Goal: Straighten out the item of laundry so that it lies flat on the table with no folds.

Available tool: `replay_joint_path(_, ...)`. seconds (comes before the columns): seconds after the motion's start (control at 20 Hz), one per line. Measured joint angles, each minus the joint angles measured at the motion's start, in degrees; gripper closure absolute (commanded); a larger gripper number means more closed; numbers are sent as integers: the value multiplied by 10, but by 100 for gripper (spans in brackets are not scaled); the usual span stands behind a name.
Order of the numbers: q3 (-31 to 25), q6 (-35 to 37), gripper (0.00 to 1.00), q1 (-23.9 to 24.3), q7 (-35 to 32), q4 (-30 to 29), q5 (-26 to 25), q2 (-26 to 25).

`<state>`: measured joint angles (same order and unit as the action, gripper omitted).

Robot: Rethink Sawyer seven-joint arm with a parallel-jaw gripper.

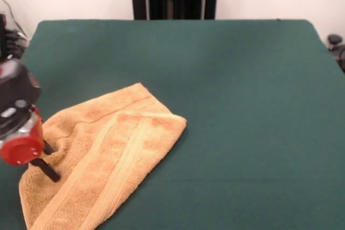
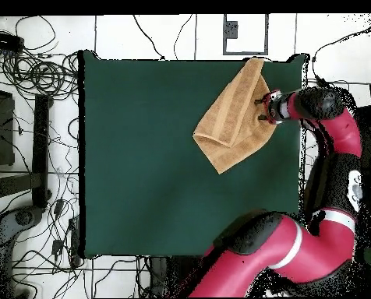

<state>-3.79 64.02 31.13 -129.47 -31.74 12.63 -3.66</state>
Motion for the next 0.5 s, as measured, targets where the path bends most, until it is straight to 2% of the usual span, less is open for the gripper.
replay_joint_path(0.1,46,-38,0,-45,0,1,-68,15)
replay_joint_path(0.15,56,-48,0,-56,0,1,-85,17)
replay_joint_path(0.2,84,-84,0,-86,0,1,-134,23)
replay_joint_path(0.5,127,-161,0,-136,0,3,-225,24)
